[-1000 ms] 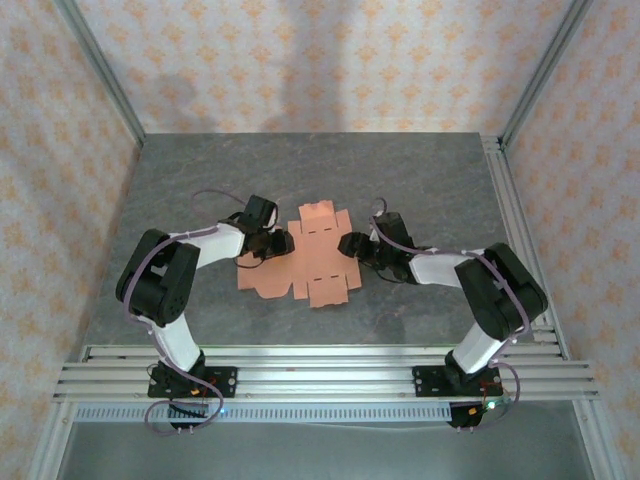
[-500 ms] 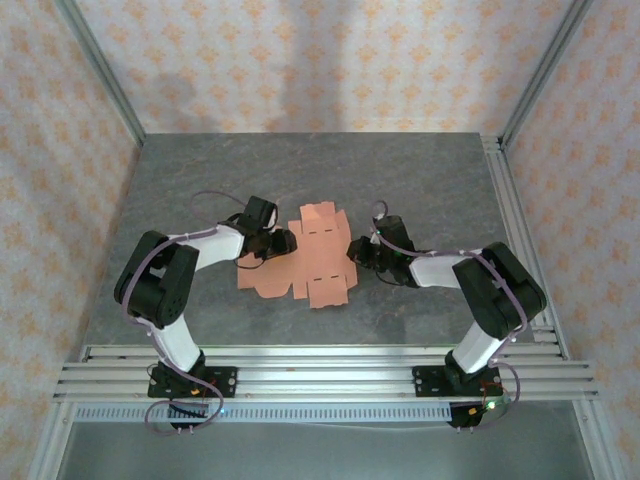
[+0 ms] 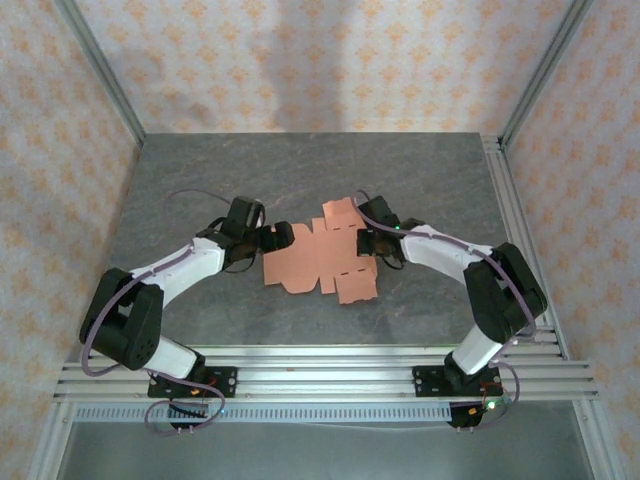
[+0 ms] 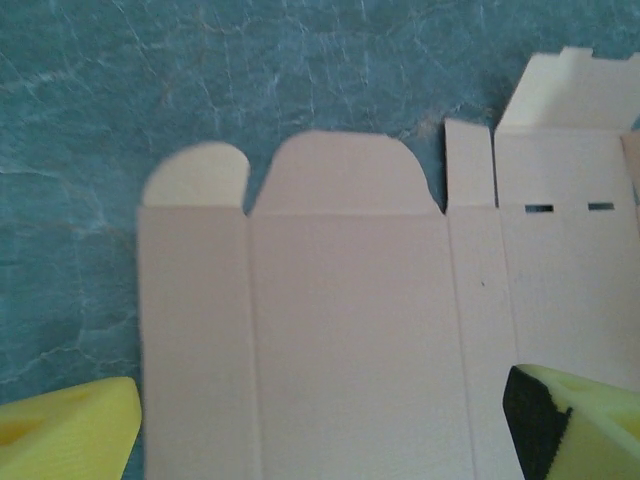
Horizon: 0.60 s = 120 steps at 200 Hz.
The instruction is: Fold the paper box
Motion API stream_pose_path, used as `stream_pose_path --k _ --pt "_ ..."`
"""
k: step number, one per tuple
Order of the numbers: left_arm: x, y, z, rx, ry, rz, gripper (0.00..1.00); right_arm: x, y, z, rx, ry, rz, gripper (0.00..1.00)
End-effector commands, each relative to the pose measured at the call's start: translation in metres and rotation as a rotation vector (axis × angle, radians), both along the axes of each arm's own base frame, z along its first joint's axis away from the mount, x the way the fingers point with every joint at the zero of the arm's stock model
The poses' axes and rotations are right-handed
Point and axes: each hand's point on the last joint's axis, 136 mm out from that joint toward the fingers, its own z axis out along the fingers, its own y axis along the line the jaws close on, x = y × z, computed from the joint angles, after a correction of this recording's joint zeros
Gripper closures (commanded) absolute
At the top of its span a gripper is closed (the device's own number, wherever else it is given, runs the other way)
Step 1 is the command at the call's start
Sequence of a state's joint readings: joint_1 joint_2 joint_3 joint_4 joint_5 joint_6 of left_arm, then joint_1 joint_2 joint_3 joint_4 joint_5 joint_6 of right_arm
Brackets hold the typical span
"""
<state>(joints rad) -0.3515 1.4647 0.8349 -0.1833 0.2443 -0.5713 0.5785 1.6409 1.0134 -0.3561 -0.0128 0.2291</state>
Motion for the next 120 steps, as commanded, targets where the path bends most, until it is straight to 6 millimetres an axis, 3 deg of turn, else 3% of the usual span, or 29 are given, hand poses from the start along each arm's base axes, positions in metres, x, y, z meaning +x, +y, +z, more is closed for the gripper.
stream_pose_path --k 1,66,120 --pt "-0.007 0.015 -0.008 0.057 0.026 0.042 0.05 -0.012 -0.041 -0.004 -0.359 0.037 -0.019 1.00" --pt "-0.013 0.024 -0.011 0.088 0.016 0.061 0.04 -0.006 -0.047 0.002 -0.769 -0.059 -0.061 1.00" --pt "-0.019 0.029 -0.016 0.113 0.017 0.050 0.04 -0.007 -0.034 -0.005 -0.830 -0.069 -0.025 1.00"
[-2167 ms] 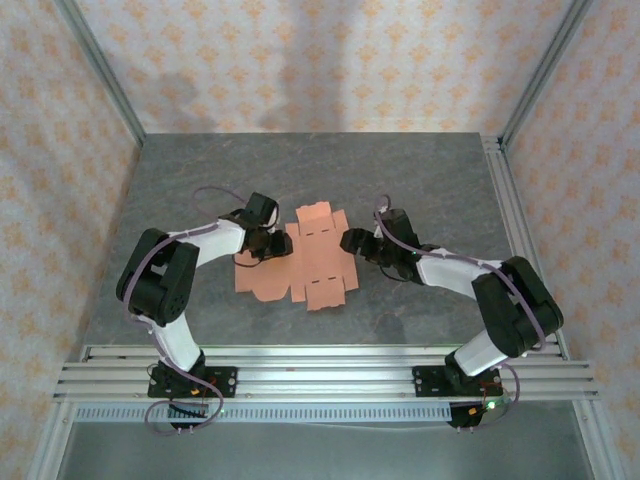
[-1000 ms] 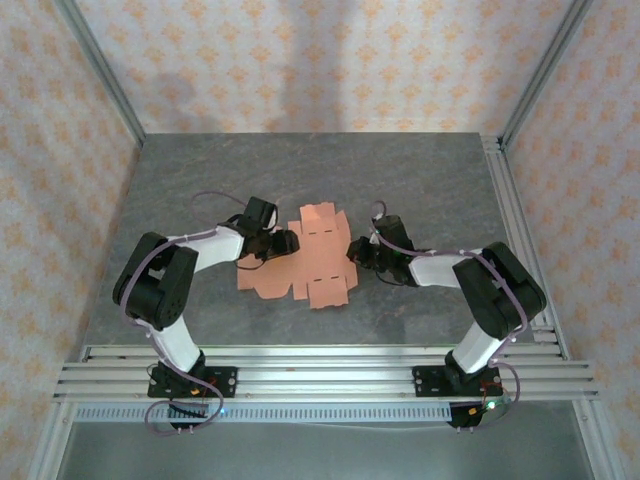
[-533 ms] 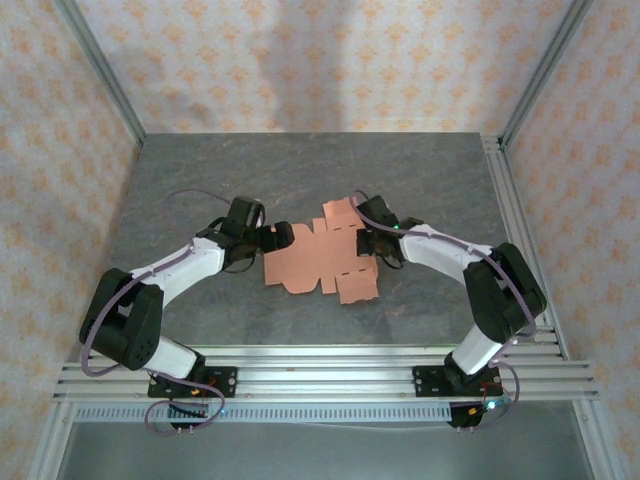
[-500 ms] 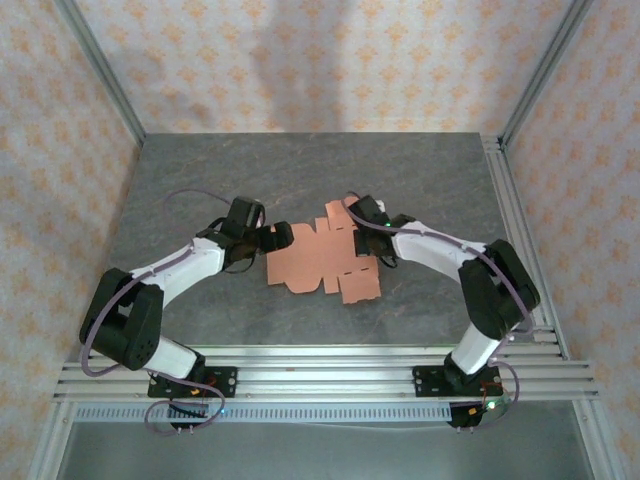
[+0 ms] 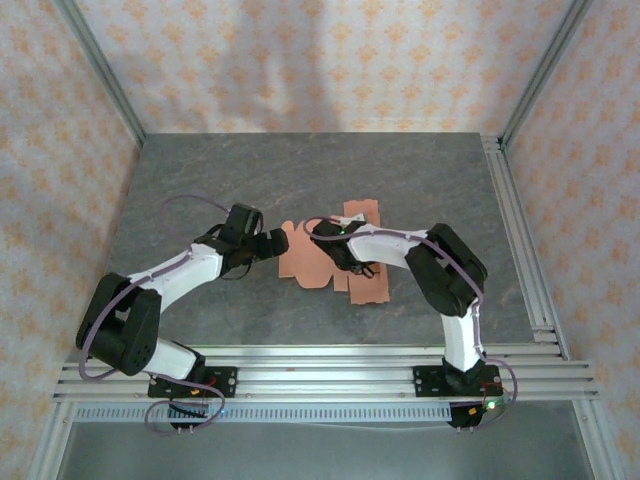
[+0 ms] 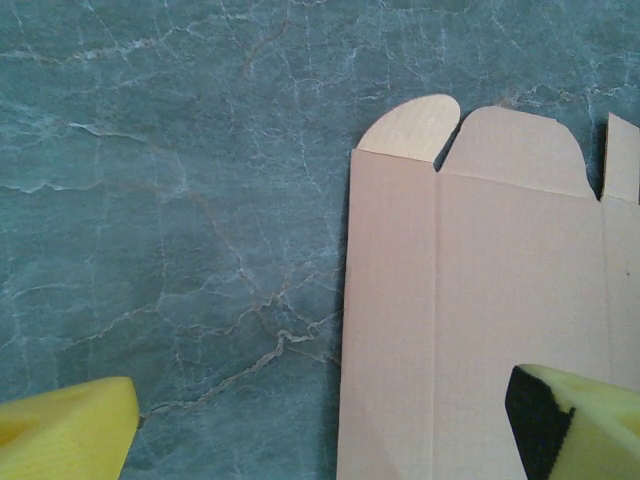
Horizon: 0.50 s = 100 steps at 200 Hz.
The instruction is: Fold the paper box
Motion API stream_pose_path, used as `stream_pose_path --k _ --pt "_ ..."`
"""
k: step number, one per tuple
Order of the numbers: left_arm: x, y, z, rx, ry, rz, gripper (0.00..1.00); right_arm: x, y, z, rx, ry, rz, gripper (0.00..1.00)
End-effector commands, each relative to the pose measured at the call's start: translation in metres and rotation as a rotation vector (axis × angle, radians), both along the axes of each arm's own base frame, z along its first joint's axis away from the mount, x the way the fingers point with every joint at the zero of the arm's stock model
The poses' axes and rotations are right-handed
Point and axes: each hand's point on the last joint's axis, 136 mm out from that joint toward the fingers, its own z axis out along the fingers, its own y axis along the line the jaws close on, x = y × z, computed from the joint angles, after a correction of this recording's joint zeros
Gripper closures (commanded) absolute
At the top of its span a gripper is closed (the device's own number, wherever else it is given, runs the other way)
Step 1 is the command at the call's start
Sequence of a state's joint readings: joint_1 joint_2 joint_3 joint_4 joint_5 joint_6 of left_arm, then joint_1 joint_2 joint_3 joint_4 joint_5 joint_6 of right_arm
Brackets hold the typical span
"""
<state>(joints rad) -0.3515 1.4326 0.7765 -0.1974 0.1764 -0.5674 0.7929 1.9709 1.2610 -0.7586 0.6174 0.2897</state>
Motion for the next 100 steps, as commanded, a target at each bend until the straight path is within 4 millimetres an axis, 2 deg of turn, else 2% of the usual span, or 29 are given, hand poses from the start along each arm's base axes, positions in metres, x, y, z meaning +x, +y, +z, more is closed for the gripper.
stream_pose_path --k 1,16,40,50,63,84,100 --pt "-0.006 0.012 -0.003 0.047 0.000 0.012 0.04 0.001 -0.009 0.014 -0.089 -0.032 -0.003 1.00" --pt "-0.008 0.012 -0.005 0.044 0.004 0.011 0.03 0.000 -0.007 0.016 -0.047 -0.033 0.009 1.00" --pt "-0.008 0.008 -0.005 0.028 -0.004 -0.006 0.03 -0.006 0.007 0.006 0.228 0.010 0.014 1.00" --pt "-0.007 0.007 -0.008 0.025 -0.009 -0.009 0.03 -0.007 0.009 0.002 0.281 0.017 0.023 1.00" --pt "-0.006 0.007 -0.011 0.026 -0.004 -0.010 0.03 -0.007 0.006 0.002 0.252 0.021 0.027 1.00" --pt "-0.006 0.004 -0.015 0.017 0.004 -0.018 0.03 -0.004 -0.005 0.003 0.097 0.017 0.022 1.00" --pt "-0.006 0.002 -0.015 0.005 0.000 -0.017 0.03 0.000 -0.005 0.003 0.007 0.003 0.030 1.00"
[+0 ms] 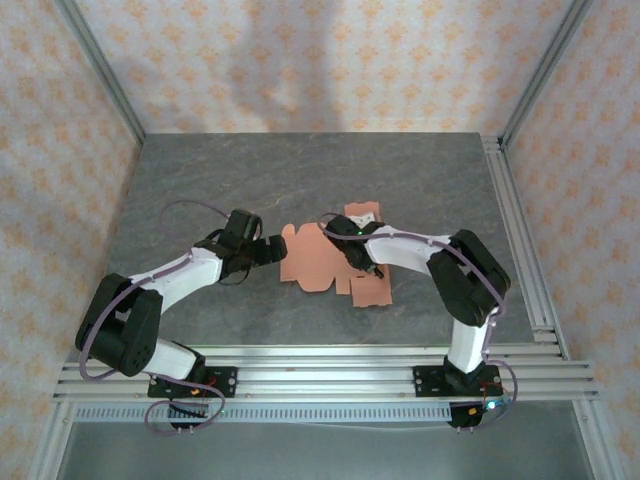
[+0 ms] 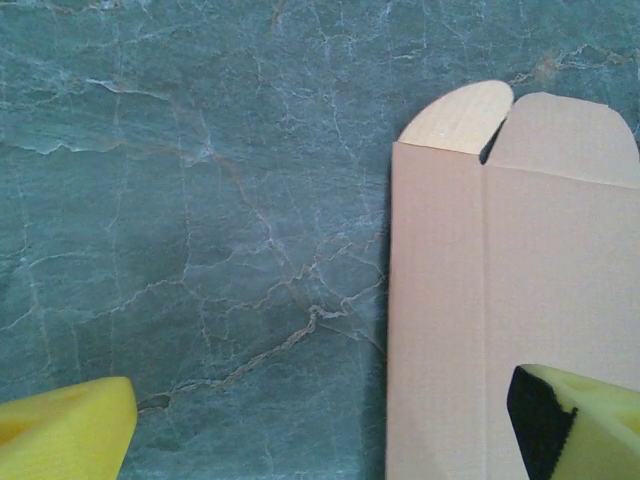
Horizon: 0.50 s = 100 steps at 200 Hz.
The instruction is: Fold the paper box
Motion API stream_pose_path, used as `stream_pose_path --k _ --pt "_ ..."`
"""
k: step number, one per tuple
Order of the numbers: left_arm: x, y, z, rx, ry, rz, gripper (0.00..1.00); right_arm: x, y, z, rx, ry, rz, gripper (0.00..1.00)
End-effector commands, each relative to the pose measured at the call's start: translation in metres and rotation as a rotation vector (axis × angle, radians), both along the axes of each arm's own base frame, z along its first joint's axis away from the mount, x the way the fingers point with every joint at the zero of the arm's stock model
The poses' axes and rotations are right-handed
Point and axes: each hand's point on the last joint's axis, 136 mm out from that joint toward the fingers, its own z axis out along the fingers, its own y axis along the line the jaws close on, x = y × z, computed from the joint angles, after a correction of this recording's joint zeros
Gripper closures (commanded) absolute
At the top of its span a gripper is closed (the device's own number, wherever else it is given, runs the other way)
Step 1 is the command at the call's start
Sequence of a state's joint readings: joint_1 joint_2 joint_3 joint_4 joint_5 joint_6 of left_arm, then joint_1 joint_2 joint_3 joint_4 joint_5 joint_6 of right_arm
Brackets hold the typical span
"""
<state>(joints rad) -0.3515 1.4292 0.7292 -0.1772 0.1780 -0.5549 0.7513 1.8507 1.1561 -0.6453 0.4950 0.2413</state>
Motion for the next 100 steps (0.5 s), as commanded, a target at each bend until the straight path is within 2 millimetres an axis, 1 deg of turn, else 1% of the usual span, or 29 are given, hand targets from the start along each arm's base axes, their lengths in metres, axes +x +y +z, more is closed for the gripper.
stream_pose_path --k 1,16,33,43,55,68,78,87,100 --pt "0.004 -0.001 -0.001 -0.010 -0.022 -0.006 0.03 0.006 -0.001 0.001 -0.146 -0.015 0.027 1.00" --pt "0.005 -0.001 0.001 -0.006 -0.025 -0.008 0.03 0.008 0.002 -0.004 -0.181 -0.013 0.033 1.00" --pt "0.005 0.001 0.001 0.006 -0.019 -0.005 0.03 0.012 0.003 0.001 -0.263 -0.036 0.040 1.00" --pt "0.005 0.001 0.001 0.008 -0.020 -0.003 0.03 0.014 0.003 0.003 -0.279 -0.040 0.038 1.00" --pt "0.004 0.001 0.001 0.006 -0.023 -0.003 0.03 0.013 0.010 -0.002 -0.200 -0.024 0.054 1.00" --pt "0.004 0.000 0.002 0.001 -0.024 -0.008 0.03 0.009 0.019 -0.010 -0.023 0.000 0.054 1.00" --pt "0.004 -0.001 0.003 -0.002 -0.020 -0.011 0.03 0.006 0.025 -0.012 0.083 0.002 0.063 1.00" --pt "0.005 -0.002 0.004 -0.006 -0.023 -0.012 0.03 0.006 0.025 -0.011 0.113 -0.007 0.071 1.00" --pt "0.005 -0.005 0.006 -0.021 -0.027 -0.021 0.02 0.007 0.021 -0.009 0.079 -0.011 0.080 1.00"
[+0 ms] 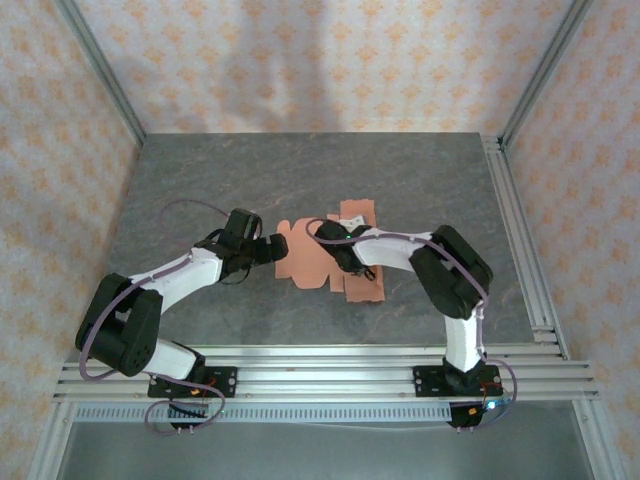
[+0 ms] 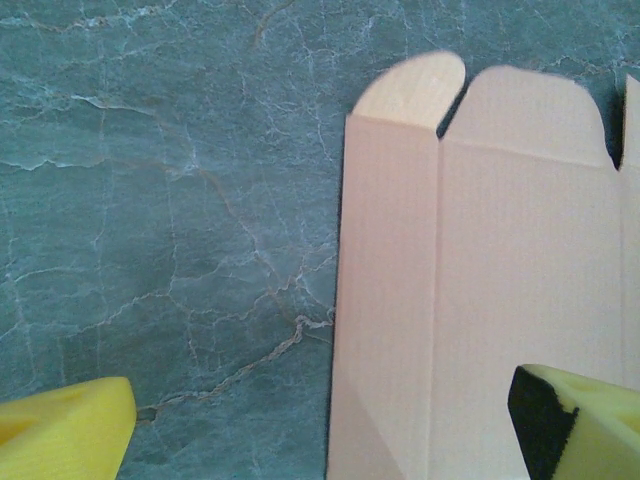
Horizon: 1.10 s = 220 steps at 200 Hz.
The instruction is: Fold the paper box
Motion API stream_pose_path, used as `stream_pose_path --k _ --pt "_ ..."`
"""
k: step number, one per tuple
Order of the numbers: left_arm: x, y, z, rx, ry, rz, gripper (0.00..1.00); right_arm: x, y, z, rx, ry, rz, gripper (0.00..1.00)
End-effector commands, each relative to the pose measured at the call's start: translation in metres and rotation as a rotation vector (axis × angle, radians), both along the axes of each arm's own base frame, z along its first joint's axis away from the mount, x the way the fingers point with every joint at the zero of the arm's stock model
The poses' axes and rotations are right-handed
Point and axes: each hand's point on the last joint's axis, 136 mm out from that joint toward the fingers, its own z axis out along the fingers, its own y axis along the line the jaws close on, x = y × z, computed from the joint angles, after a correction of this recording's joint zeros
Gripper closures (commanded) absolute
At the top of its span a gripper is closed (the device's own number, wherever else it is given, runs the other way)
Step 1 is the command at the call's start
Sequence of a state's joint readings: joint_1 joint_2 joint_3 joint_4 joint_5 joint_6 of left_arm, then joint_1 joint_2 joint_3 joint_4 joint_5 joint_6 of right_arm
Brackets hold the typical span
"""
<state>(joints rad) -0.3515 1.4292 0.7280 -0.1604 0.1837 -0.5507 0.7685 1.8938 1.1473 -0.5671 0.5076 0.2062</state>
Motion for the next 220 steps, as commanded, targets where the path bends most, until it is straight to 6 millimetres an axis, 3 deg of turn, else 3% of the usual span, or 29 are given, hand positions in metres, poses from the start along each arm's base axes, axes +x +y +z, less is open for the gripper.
stream_pose_path --k 1,22,60,103,132,160,172,201,220 --pt "0.003 -0.003 0.005 -0.014 -0.013 -0.015 0.02 0.001 0.010 0.003 0.084 0.006 0.039 1.00" --pt "0.003 -0.006 0.007 -0.029 -0.014 -0.025 0.02 0.005 0.008 0.002 0.001 0.009 0.042 1.00" --pt "0.002 -0.003 0.011 -0.017 -0.017 -0.016 0.02 0.015 0.013 0.019 -0.236 -0.068 0.082 1.00" --pt "0.000 -0.001 0.012 -0.012 -0.009 -0.014 0.02 0.010 0.033 0.010 0.129 -0.042 0.092 1.00" --pt "0.003 -0.003 0.014 -0.015 -0.017 -0.015 0.02 0.013 0.022 0.009 -0.043 -0.043 0.088 1.00" --pt "0.005 -0.004 0.014 -0.023 -0.017 -0.013 0.02 0.015 0.024 0.012 -0.214 -0.080 0.107 1.00" --pt "0.005 -0.004 0.013 -0.021 -0.014 -0.013 0.02 0.014 0.026 0.014 -0.168 -0.080 0.096 1.00" --pt "0.007 -0.005 0.009 -0.019 0.003 -0.014 0.02 0.011 0.042 0.022 0.152 -0.090 0.088 1.00" --pt "0.011 -0.008 0.008 -0.028 0.000 -0.011 0.02 0.014 0.037 0.022 0.083 -0.103 0.095 1.00"
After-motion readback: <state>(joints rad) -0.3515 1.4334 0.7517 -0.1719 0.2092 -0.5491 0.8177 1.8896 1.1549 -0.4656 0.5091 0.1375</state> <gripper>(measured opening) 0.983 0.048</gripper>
